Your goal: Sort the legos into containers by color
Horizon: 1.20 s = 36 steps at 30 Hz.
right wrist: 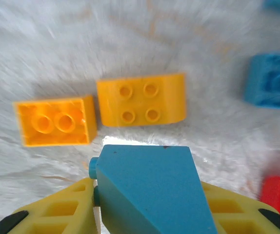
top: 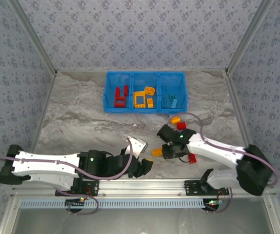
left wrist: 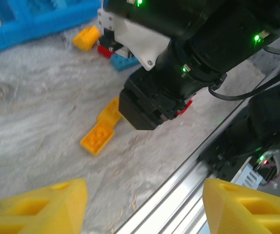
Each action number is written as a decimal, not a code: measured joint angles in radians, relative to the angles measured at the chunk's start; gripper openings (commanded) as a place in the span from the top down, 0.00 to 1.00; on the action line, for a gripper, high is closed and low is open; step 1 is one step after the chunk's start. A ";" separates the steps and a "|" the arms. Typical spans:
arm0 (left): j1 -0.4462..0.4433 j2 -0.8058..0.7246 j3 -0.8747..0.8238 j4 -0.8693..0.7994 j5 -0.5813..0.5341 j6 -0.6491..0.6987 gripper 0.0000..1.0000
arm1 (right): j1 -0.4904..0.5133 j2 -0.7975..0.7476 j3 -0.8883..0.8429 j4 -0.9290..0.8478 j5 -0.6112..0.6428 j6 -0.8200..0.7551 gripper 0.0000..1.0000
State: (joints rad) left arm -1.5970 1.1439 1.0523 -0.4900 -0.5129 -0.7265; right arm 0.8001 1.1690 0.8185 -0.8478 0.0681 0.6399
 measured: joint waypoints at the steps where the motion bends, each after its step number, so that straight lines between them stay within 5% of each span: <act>1: 0.001 0.017 0.031 0.005 -0.006 0.011 0.33 | -0.031 -0.020 0.034 -0.018 -0.001 -0.009 0.60; 5: 0.061 0.080 0.145 0.032 0.000 0.042 0.32 | -0.197 0.009 0.229 -0.055 -0.004 -0.085 0.61; 12: 0.244 0.201 0.259 0.068 0.064 0.074 0.32 | -0.398 0.362 0.584 -0.009 0.008 -0.220 0.62; 24: 0.334 0.289 0.335 0.076 0.137 0.106 0.32 | -0.475 0.877 0.980 0.014 0.094 -0.298 0.64; 36: 0.334 0.289 0.335 0.084 0.154 0.106 0.32 | -0.546 1.131 1.257 0.026 0.020 -0.352 0.63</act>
State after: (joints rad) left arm -1.2633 1.4326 1.3869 -0.4061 -0.3584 -0.6205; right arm 0.2546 2.2997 2.0750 -0.8219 0.0883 0.2878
